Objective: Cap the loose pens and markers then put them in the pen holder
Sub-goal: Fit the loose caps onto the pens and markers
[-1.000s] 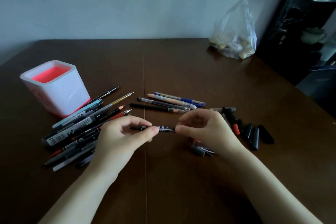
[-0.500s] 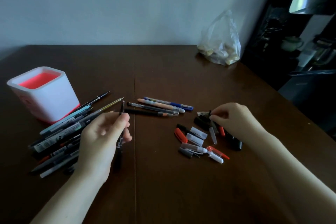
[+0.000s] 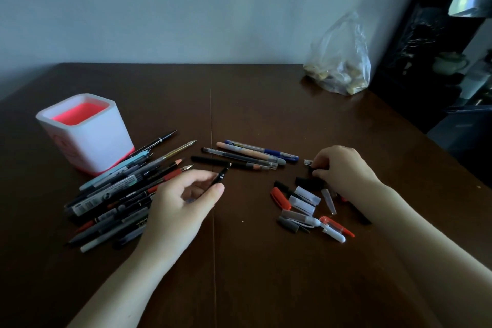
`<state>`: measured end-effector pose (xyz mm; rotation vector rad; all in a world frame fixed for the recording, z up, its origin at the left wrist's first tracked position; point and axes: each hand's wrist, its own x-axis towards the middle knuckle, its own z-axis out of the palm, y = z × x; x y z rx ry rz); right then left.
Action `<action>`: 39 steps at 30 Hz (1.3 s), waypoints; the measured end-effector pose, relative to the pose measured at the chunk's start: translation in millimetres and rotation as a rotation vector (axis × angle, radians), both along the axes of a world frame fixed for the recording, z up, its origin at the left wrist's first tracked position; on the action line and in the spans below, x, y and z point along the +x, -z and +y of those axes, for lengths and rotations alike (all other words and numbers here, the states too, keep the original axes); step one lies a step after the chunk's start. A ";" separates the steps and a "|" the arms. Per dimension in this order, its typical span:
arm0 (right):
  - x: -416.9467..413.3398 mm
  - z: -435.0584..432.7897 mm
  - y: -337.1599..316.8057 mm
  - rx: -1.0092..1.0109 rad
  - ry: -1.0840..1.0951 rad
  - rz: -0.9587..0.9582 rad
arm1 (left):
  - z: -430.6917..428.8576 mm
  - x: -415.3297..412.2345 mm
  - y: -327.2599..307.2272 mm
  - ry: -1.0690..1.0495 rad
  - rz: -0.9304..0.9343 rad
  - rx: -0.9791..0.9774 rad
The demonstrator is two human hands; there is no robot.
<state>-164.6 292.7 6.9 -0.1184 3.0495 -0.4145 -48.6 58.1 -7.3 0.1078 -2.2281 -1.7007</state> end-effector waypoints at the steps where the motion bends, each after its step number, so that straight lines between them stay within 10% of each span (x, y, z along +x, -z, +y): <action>1: 0.1 0.8 0.5 -0.001 0.000 0.005 | -0.1 0.3 0.4 0.013 -0.011 -0.028; 15: -6.7 0.1 -1.9 0.184 -0.123 -0.002 | -0.5 1.5 -0.4 0.051 -0.114 -0.147; 27: 54.2 -70.6 -9.5 -1.351 -0.149 -0.138 | 0.1 2.3 1.8 0.083 -0.044 -0.238; 39: 64.4 -71.0 3.6 -1.293 -0.127 -0.017 | 0.2 1.6 3.9 0.084 0.017 -0.248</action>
